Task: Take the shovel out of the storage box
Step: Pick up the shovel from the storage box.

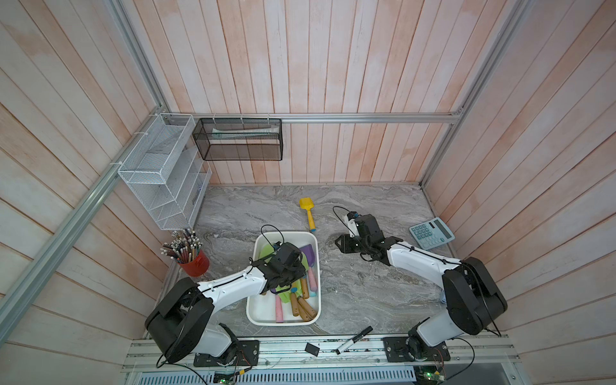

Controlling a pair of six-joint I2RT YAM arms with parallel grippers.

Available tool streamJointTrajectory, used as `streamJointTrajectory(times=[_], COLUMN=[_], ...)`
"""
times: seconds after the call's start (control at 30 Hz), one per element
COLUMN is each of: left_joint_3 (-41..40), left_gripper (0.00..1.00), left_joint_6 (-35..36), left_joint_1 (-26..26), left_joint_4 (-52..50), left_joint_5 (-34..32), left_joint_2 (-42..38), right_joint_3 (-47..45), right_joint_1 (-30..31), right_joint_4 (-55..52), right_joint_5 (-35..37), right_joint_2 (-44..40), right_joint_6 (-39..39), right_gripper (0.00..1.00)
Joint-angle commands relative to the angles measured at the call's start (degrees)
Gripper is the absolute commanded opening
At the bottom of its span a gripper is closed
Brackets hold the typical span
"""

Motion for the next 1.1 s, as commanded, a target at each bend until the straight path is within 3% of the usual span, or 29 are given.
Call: streamJointTrajectory(times=[0.0,0.67,1.07], left_joint_3=[0.0,-1.6,-3.7], left_gripper=[0.46,0.32,0.21], left_joint_6=[0.7,0.7,1.5], left_joint_1=[0.4,0.3,-0.3], left_joint_4=[0.6,2.3,2.7], left_joint_5=[0.1,3.3,6.0], left_joint_2=[1.4,0.8,-11.1], right_joint_3=[-0.4,-0.4,-0.6], right_joint_1=[0.3,0.3,1.2], right_joint_4=[0.6,0.5,-0.7], right_joint_5=[-0.5,-0.7,-1.2], right_joint_2=[-0.9,-0.8,-3.8], right_joint_6=[0.6,0.7,1.2], right_gripper=[0.41,0.39,0.38])
